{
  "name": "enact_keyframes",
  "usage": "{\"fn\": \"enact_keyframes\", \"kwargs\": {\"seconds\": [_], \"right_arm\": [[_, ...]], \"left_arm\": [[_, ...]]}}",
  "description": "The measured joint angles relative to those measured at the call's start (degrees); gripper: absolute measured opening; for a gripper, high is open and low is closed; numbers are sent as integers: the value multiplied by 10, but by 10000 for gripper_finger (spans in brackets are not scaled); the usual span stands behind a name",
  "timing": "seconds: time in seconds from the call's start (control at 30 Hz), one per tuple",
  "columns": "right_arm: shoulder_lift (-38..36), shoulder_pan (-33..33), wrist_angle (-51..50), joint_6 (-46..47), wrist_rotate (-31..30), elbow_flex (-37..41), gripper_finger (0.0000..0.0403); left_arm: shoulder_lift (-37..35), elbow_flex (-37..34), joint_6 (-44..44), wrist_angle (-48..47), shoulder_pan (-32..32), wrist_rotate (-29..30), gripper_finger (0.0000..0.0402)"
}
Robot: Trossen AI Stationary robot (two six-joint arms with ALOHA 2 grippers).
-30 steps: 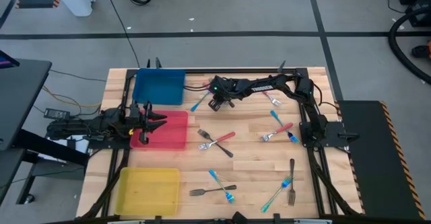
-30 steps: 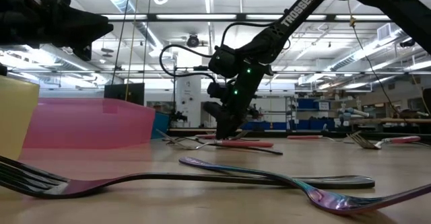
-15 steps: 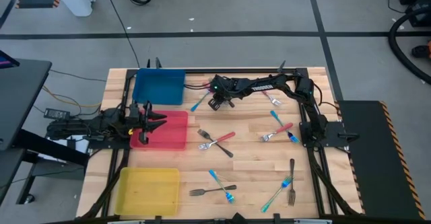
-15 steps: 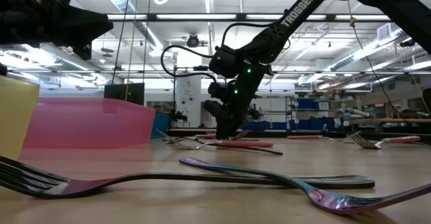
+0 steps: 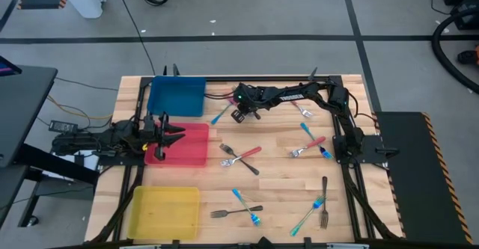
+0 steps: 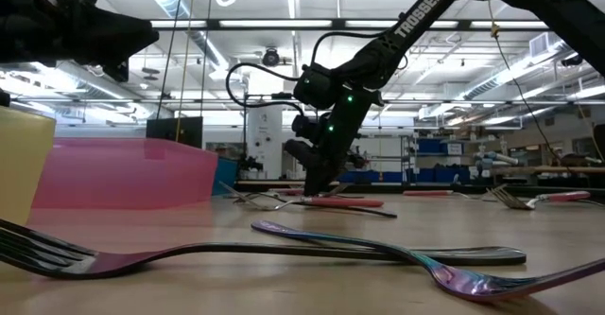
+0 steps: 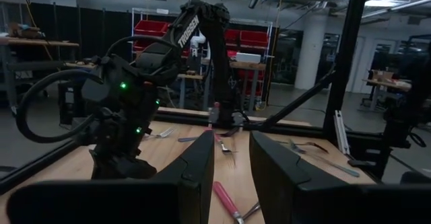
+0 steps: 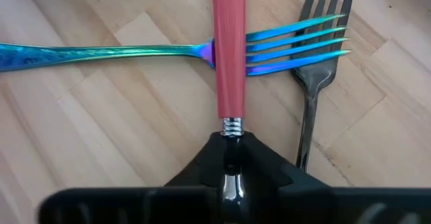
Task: Sort silverware by color (type)
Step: Put the top left pink fork into the blue bin
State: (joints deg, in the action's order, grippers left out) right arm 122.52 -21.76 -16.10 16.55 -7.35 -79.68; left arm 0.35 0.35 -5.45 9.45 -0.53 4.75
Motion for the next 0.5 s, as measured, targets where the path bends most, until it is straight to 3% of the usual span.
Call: {"fn": "enact_keyframes", "kwargs": {"seconds": [0.33,0.5], "right_arm": [[-8,1,-1,-1,2,1,25],[-47,4,-25,-11,25,6,25]], "left_arm": [[0,0,2,0,0,0,96],[0,0,2,3,0,0,96]]}}
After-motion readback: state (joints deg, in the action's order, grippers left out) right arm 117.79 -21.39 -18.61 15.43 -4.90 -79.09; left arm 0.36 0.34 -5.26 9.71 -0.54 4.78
